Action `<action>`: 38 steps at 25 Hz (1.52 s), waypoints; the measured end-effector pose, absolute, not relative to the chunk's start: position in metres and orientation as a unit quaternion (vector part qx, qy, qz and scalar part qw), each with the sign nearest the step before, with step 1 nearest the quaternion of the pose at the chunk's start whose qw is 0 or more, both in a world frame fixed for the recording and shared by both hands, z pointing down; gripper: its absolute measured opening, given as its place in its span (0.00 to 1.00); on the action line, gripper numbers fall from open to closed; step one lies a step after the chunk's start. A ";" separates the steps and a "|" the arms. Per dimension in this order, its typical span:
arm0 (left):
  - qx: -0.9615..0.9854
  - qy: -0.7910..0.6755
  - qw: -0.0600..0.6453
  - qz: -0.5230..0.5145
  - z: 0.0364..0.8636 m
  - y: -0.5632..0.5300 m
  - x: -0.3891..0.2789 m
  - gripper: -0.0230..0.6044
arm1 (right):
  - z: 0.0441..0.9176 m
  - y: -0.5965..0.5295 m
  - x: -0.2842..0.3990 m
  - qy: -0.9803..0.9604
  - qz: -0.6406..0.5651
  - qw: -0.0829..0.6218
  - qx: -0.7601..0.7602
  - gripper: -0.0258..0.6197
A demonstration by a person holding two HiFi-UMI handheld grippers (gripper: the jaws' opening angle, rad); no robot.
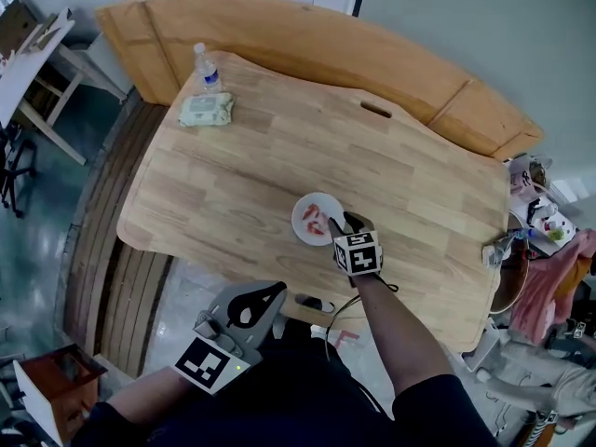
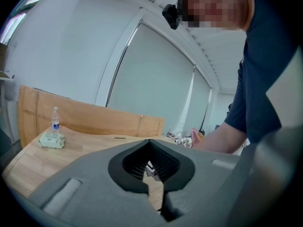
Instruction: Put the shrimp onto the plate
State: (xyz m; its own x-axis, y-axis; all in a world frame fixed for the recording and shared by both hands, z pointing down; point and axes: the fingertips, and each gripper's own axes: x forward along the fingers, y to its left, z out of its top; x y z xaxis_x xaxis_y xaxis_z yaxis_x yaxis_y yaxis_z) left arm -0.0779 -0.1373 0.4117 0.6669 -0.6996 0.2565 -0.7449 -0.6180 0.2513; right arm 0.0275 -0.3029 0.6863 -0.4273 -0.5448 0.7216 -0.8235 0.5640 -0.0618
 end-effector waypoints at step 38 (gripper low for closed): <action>0.950 -0.285 0.111 0.069 0.381 -0.090 -0.006 0.04 | 0.386 -0.099 0.021 -0.896 0.141 0.017 0.420 0.05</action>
State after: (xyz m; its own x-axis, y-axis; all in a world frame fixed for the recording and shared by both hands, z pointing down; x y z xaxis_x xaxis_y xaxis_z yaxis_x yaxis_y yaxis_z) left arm -0.0062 -0.0899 0.3813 0.8280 -0.5263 0.1937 -0.5568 -0.8126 0.1722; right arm 0.0208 -0.0992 0.3858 -0.6471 -0.7476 0.1498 -0.7574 0.6078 -0.2386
